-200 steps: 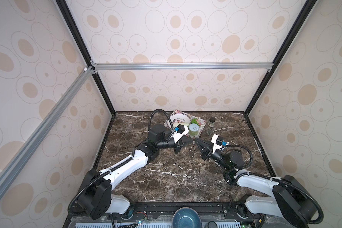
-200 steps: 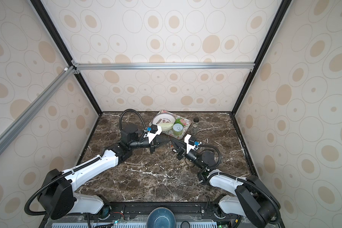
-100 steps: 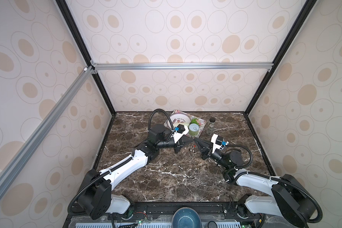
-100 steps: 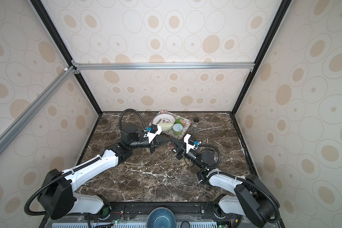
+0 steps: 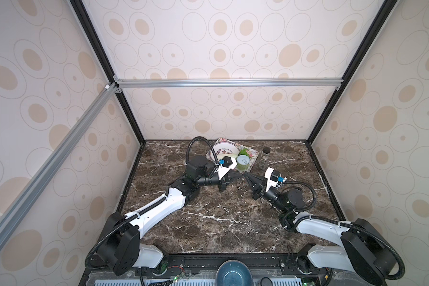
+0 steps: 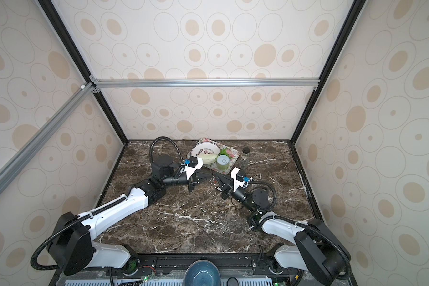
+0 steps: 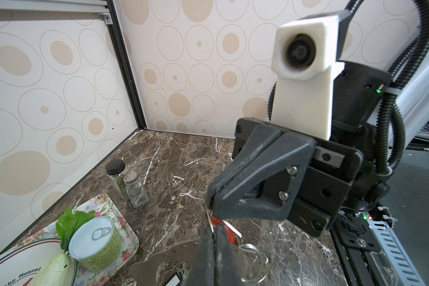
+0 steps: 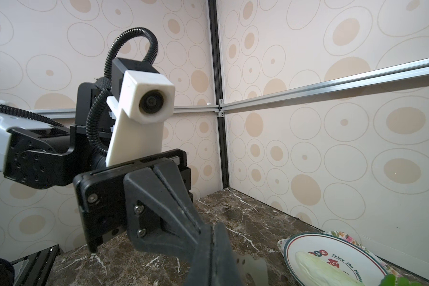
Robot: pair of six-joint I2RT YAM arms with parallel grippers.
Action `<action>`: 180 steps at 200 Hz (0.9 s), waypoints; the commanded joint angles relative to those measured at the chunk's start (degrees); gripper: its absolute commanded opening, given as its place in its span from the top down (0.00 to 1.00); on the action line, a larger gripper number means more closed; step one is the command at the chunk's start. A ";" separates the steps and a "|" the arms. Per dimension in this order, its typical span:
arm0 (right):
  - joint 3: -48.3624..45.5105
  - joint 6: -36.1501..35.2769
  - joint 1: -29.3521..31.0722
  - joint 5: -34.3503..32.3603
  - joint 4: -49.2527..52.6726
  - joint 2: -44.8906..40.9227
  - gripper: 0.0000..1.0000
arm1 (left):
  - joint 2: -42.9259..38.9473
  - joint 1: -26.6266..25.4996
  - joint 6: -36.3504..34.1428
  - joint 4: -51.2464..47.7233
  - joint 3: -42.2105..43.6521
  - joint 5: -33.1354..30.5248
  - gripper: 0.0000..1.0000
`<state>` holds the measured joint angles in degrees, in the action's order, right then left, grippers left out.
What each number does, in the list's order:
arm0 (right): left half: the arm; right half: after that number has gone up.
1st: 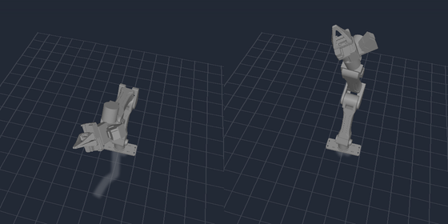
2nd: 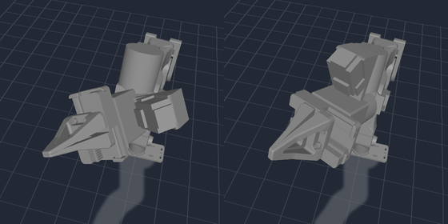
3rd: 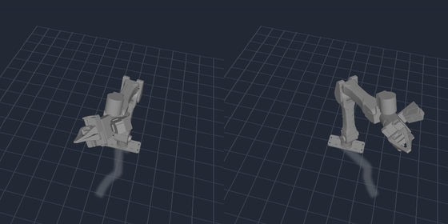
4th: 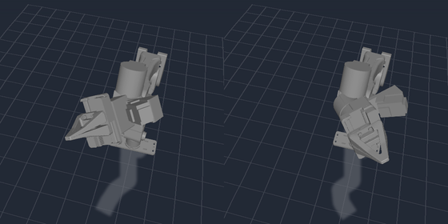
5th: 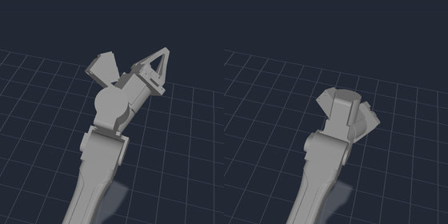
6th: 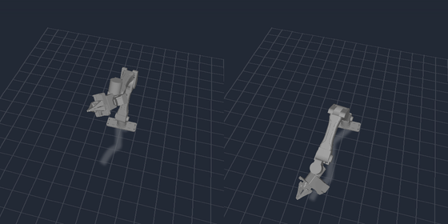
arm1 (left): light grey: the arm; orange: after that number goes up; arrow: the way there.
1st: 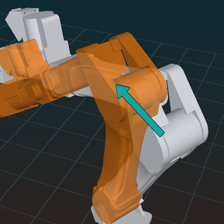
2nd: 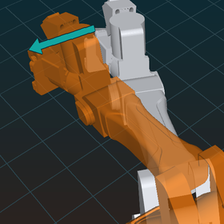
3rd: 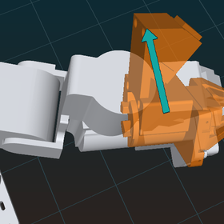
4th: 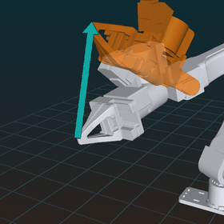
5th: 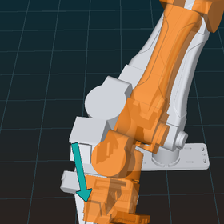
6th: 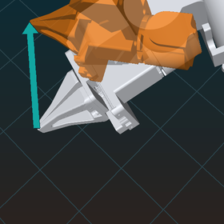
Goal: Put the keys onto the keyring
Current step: 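Draw the right gripper back while the left gripper holds the plate with the key, then move the open right gripper toward the ring plate held by the left gripper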
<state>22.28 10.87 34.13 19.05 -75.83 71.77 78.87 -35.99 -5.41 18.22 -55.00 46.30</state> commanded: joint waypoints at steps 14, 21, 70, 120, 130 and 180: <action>0.98 -0.42 -0.38 -5.51 -0.63 -0.82 1.00 | -2.05 -1.07 -1.80 0.98 -1.36 3.34 1.00; 0.88 -0.37 -0.38 -5.56 -0.63 -0.76 1.00 | -2.19 -1.08 -1.80 1.27 -1.21 3.24 1.00; 0.50 0.17 -0.40 -6.33 -0.77 -1.00 1.00 | -3.16 -1.09 -2.15 2.31 -0.14 2.93 1.00; 0.22 -0.14 -0.42 -7.31 -1.07 -0.77 1.00 | -3.23 -1.07 -2.26 2.86 0.08 3.34 1.00; 0.22 0.00 -0.39 -7.66 -1.15 -0.79 1.00 | -3.31 -1.03 -2.24 2.99 0.21 3.34 1.00; 0.14 1.57 -0.43 -11.59 0.54 -1.60 1.00 | -4.10 -1.08 -2.50 4.01 1.07 3.07 1.00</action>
<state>22.28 11.55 34.57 15.05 -75.42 71.29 77.93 -36.12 -6.26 19.92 -53.98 45.50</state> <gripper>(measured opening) 0.045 0.048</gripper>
